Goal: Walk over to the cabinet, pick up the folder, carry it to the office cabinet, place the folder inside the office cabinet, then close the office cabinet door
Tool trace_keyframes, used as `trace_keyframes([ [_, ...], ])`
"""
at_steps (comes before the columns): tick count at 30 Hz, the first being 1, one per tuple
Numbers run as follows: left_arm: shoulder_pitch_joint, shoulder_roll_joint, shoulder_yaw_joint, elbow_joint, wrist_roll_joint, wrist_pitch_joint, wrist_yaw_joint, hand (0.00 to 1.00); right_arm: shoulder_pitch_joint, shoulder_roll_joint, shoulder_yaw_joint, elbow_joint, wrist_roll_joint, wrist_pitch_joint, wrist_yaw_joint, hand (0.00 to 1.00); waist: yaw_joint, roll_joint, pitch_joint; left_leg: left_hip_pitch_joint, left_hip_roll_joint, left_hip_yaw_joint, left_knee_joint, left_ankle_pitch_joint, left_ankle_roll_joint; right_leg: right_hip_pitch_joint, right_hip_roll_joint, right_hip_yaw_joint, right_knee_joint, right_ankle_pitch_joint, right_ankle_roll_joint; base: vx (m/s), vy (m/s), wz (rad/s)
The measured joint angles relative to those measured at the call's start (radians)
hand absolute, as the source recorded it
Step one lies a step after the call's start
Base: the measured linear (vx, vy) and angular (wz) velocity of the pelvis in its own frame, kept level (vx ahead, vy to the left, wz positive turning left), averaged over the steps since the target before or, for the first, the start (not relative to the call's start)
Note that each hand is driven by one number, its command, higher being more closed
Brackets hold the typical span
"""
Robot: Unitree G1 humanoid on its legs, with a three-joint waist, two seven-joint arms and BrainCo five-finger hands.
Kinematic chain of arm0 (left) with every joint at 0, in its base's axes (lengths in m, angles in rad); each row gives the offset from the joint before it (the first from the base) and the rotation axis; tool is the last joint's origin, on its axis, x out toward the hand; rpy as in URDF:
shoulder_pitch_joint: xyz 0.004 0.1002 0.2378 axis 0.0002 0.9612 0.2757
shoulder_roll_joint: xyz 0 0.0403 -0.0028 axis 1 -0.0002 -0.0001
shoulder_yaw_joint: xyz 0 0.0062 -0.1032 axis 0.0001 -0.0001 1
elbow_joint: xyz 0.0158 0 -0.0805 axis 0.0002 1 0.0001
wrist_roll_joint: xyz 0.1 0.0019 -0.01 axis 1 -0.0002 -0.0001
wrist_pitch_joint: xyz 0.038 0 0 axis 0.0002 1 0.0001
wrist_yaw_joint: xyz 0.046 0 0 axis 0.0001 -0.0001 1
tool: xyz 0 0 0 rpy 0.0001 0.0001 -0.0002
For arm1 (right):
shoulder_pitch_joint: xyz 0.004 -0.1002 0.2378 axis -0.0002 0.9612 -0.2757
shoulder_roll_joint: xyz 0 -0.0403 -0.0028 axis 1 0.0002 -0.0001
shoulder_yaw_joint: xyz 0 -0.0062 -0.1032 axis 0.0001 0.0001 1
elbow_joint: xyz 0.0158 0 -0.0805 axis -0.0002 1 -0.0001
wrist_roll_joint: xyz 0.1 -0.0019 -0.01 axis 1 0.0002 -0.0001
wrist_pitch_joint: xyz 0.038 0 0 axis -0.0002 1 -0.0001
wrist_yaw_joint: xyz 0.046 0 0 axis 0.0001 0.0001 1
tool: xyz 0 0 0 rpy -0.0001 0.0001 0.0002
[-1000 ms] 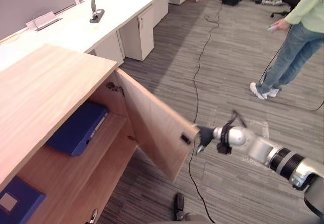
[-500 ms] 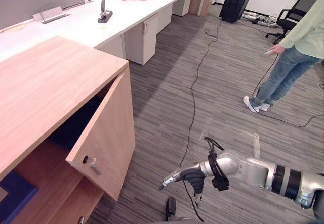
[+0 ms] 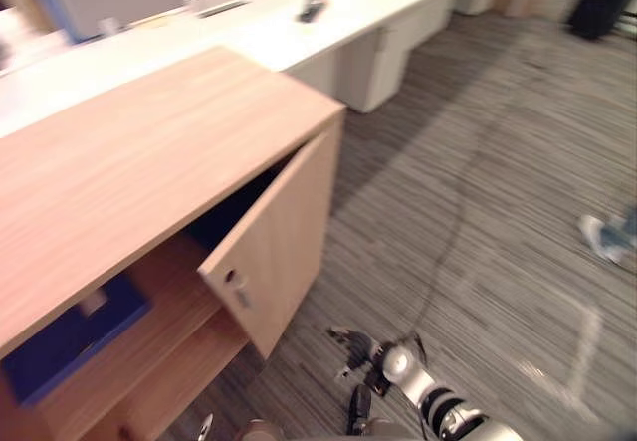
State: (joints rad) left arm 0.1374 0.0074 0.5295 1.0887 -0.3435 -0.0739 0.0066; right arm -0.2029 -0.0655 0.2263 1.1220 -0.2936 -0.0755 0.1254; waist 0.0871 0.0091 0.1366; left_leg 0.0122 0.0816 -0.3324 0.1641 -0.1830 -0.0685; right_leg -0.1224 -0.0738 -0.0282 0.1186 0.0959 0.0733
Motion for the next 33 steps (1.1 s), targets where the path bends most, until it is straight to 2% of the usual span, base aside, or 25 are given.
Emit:
trace_keyframes([
  [1,-0.010,0.017,-0.008,-0.001,0.025,0.000,0.006,0.00,0.032,0.012,-0.106,0.034,0.032,0.017,-0.037,0.00,-0.005,-0.001,0.001,-0.010,-0.002,-0.076,-0.018,0.024,-0.010,-0.005,-0.003,0.095,0.055,-0.044,0.014,0.12,0.008,1.95],
  [2,-0.016,0.035,-0.022,-0.008,0.047,0.002,0.010,0.00,0.066,0.020,-0.180,0.057,0.079,0.028,-0.079,0.00,-0.008,-0.022,-0.004,-0.015,-0.016,-0.136,-0.038,0.048,-0.023,0.002,-0.025,0.126,0.091,-0.109,0.045,0.12,-0.098,1.84],
  [3,-0.017,0.041,-0.023,-0.016,0.061,0.002,0.011,0.00,0.082,0.025,-0.211,0.070,0.090,0.036,-0.095,0.00,-0.007,-0.037,-0.013,-0.018,-0.025,-0.162,-0.045,0.055,-0.030,0.006,-0.039,0.122,0.096,-0.142,0.059,0.10,-0.183,1.50],
  [4,-0.018,0.045,-0.024,-0.028,0.088,0.002,0.017,0.00,0.103,0.026,-0.253,0.082,0.121,0.047,-0.128,0.00,-0.008,-0.041,-0.026,-0.031,-0.030,-0.199,-0.050,0.068,-0.034,0.020,-0.054,0.083,0.094,-0.178,0.060,0.14,-0.250,1.24],
  [5,-0.018,0.032,-0.037,-0.031,0.114,0.003,0.022,0.00,0.127,0.024,-0.292,0.085,0.131,0.051,-0.156,0.00,-0.018,-0.032,-0.033,-0.041,-0.031,-0.212,-0.056,0.099,-0.036,0.046,-0.063,0.028,0.074,-0.181,0.057,0.12,-0.181,1.18],
  [8,-0.017,0.003,-0.054,-0.050,0.108,0.000,0.022,0.00,0.170,0.016,-0.361,0.086,0.158,0.057,-0.181,0.00,-0.017,-0.020,-0.048,-0.048,-0.027,-0.222,-0.064,0.123,-0.047,0.093,-0.066,-0.039,0.037,-0.181,0.055,0.10,-0.112,0.76],
  [11,-0.004,-0.003,-0.070,-0.046,0.069,-0.002,0.019,0.00,0.213,0.024,-0.400,0.058,0.188,0.051,-0.187,0.00,-0.018,-0.021,-0.080,-0.064,-0.026,-0.222,-0.078,0.147,-0.054,0.113,-0.068,-0.089,0.013,-0.182,0.053,0.05,-0.066,0.46],
  [16,0.004,-0.003,-0.073,-0.042,0.016,-0.007,0.009,0.00,0.231,0.028,-0.397,0.038,0.236,0.043,-0.187,0.00,-0.017,-0.026,-0.068,-0.074,-0.032,-0.220,-0.048,0.158,-0.060,0.172,-0.065,-0.165,-0.002,-0.186,0.045,-0.01,-0.048,0.41],
  [17,0.004,-0.003,-0.073,-0.046,0.015,-0.006,0.008,0.00,0.232,0.030,-0.397,0.028,0.236,0.043,-0.187,0.00,-0.017,-0.026,-0.063,-0.089,-0.035,-0.203,-0.033,0.160,-0.062,0.176,-0.065,-0.180,0.000,-0.191,0.039,-0.10,-0.039,0.62],
  [18,0.005,-0.003,-0.072,-0.071,0.011,-0.005,0.008,0.00,0.236,0.035,-0.400,0.018,0.237,0.042,-0.188,0.00,-0.019,-0.031,-0.057,-0.133,-0.044,-0.113,0.003,0.183,-0.050,0.176,-0.071,-0.213,0.003,-0.203,0.031,-0.10,0.014,0.83],
  [19,0.003,-0.005,-0.068,-0.082,-0.001,-0.006,0.007,0.00,0.234,0.036,-0.401,0.009,0.238,0.043,-0.187,0.00,-0.025,-0.042,-0.041,-0.172,-0.025,0.051,0.043,0.187,-0.011,0.176,-0.082,-0.252,0.004,-0.198,0.019,-0.13,0.035,0.83],
  [20,-0.001,-0.005,-0.056,-0.085,-0.008,-0.005,0.006,0.00,0.230,0.037,-0.402,0.006,0.238,0.043,-0.188,0.00,-0.025,-0.042,-0.027,-0.200,-0.006,0.152,0.111,0.157,0.026,0.175,-0.082,-0.269,0.009,-0.197,0.017,-0.09,0.067,0.64],
  [21,0.004,-0.007,-0.037,-0.083,-0.016,-0.003,0.008,0.00,0.225,0.037,-0.404,0.001,0.244,0.043,-0.188,0.00,-0.023,-0.039,-0.016,-0.258,0.054,0.344,0.302,0.091,0.051,0.179,-0.079,-0.286,0.026,-0.199,0.017,-0.06,0.051,0.30],
  [22,0.016,-0.006,-0.037,-0.079,-0.019,-0.002,0.008,0.00,0.227,0.037,-0.410,-0.003,0.252,0.043,-0.188,0.00,-0.024,-0.035,-0.015,-0.267,0.071,0.401,0.354,0.065,0.050,0.183,-0.077,-0.289,0.029,-0.203,0.022,-0.02,0.073,0.42],
  [23,0.036,-0.012,-0.041,-0.076,-0.019,-0.001,0.008,0.00,0.227,0.040,-0.447,-0.017,0.277,0.042,-0.190,0.00,-0.029,-0.015,-0.013,-0.271,0.083,0.464,0.352,0.041,0.060,0.190,-0.070,-0.308,0.032,-0.210,0.031,0.00,0.095,0.59],
  [24,0.036,-0.009,-0.042,-0.074,-0.020,0.000,0.007,0.00,0.227,0.046,-0.479,-0.016,0.283,0.042,-0.193,0.00,-0.034,-0.014,-0.014,-0.270,0.069,0.468,0.308,0.040,0.072,0.188,-0.074,-0.326,0.037,-0.220,0.045,-0.01,0.123,0.86],
  [25,0.035,0.004,-0.041,-0.071,-0.020,-0.002,0.005,0.00,0.225,0.067,-0.523,-0.002,0.301,0.043,-0.195,0.00,-0.029,-0.041,-0.003,-0.252,0.013,0.463,0.218,0.078,0.086,0.180,-0.099,-0.318,0.026,-0.221,0.041,-0.02,0.094,0.77],
  [29,0.055,0.005,-0.042,-0.059,-0.020,0.008,0.005,0.00,0.228,0.072,-0.604,0.014,0.363,0.043,-0.197,0.00,-0.032,-0.045,-0.010,-0.185,-0.072,0.460,0.048,0.157,0.105,0.211,-0.131,-0.271,-0.019,-0.216,0.031,0.00,0.061,0.59],
  [33,0.065,0.006,-0.043,-0.060,-0.013,0.009,0.004,0.00,0.229,0.090,-0.678,0.013,0.396,0.044,-0.202,0.00,-0.027,-0.050,-0.025,-0.141,-0.112,0.432,-0.075,0.233,0.098,0.217,-0.139,-0.275,-0.046,-0.210,0.021,0.07,0.013,0.20],
])
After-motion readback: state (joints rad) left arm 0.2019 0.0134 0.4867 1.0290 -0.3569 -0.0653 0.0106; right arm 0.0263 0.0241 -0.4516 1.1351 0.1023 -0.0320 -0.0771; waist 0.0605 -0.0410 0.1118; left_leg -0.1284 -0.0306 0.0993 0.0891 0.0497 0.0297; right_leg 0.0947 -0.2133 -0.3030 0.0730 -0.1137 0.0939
